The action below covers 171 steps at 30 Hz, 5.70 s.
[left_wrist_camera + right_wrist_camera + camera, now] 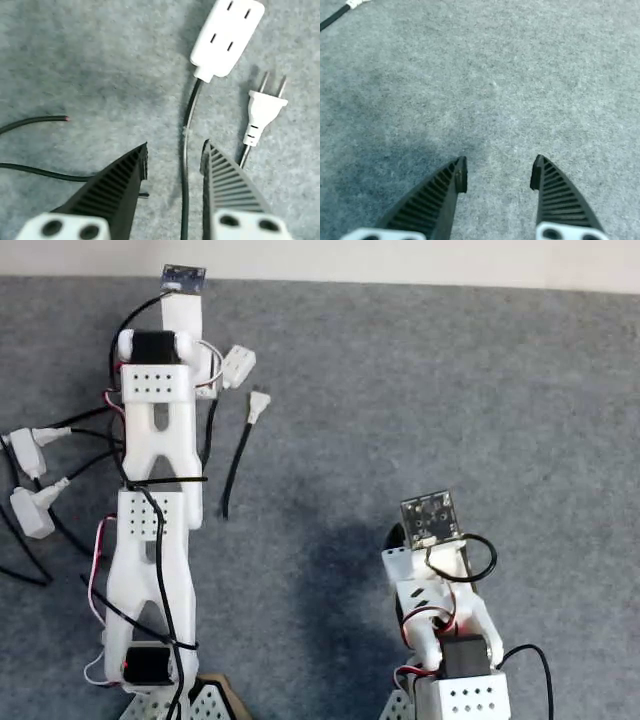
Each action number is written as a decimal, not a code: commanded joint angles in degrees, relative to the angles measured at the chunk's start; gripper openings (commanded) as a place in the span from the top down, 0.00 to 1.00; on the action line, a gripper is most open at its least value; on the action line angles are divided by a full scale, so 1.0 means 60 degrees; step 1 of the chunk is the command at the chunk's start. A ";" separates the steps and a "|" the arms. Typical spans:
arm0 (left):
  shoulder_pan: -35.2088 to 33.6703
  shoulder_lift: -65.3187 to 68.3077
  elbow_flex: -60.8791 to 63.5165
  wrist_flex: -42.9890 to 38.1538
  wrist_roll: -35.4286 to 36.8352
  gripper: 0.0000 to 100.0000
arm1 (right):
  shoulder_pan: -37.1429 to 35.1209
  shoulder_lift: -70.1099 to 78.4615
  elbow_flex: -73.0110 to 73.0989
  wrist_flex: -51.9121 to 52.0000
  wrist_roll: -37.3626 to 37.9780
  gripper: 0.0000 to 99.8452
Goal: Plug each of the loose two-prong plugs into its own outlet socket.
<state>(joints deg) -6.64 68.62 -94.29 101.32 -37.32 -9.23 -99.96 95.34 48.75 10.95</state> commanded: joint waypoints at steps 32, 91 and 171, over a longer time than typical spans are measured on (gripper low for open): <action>0.0418 0.1341 -0.0154 -0.0073 0.0718 0.99 | -0.0110 -0.0212 0.1033 -0.0110 0.0073 0.79; 0.0300 -1.7209 2.1341 -0.1231 -0.8923 0.75 | -0.0110 -0.0212 0.1106 -0.0110 0.0073 0.79; 0.1121 -2.2234 2.6103 -0.2095 -0.7077 0.73 | -0.0110 -0.0212 0.1106 -0.0110 0.0073 0.79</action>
<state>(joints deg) 0.92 -66.15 64.40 88.04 -78.02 -9.23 -100.04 95.43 48.75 10.95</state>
